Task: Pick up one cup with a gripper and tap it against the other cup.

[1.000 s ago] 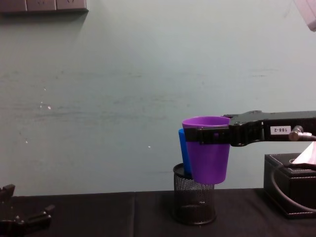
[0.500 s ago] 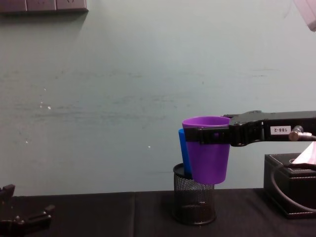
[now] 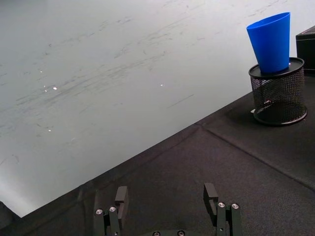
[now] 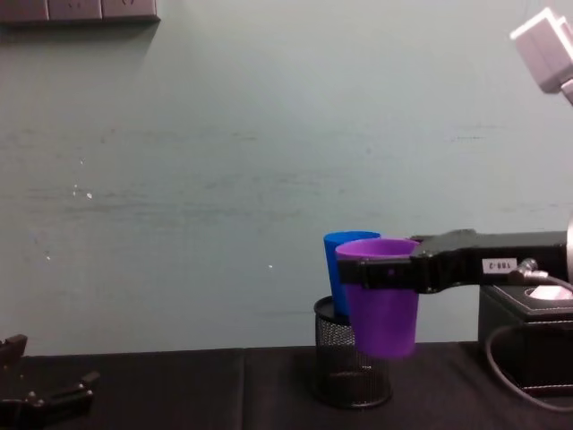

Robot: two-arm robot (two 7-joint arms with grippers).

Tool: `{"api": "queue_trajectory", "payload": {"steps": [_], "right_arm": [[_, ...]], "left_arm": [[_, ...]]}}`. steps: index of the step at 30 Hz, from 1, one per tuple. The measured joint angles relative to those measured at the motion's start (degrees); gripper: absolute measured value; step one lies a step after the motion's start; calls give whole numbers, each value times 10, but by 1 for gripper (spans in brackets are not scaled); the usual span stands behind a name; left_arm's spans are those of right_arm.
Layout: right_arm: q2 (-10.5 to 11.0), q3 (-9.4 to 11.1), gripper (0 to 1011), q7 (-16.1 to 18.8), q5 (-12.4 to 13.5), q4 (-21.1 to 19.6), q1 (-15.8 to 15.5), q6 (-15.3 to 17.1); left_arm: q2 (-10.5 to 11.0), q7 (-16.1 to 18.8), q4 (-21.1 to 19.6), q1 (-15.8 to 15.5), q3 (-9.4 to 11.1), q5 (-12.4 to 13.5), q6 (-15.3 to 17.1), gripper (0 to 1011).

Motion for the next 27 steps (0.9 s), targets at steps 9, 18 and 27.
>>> {"api": "queue_trajectory", "payload": {"steps": [9, 18, 27], "right_arm": [[-28, 9, 742, -42, -20, 38, 6, -16], [-66, 14, 742, -43, -32, 106, 40, -33], [-98, 23, 743, -44, -31, 162, 63, -31]], "left_arm": [[0, 0, 0, 0, 0, 0, 0, 1000], [0, 0, 0, 0, 0, 0, 0, 1000], [0, 0, 0, 0, 0, 0, 0, 1000]]}}
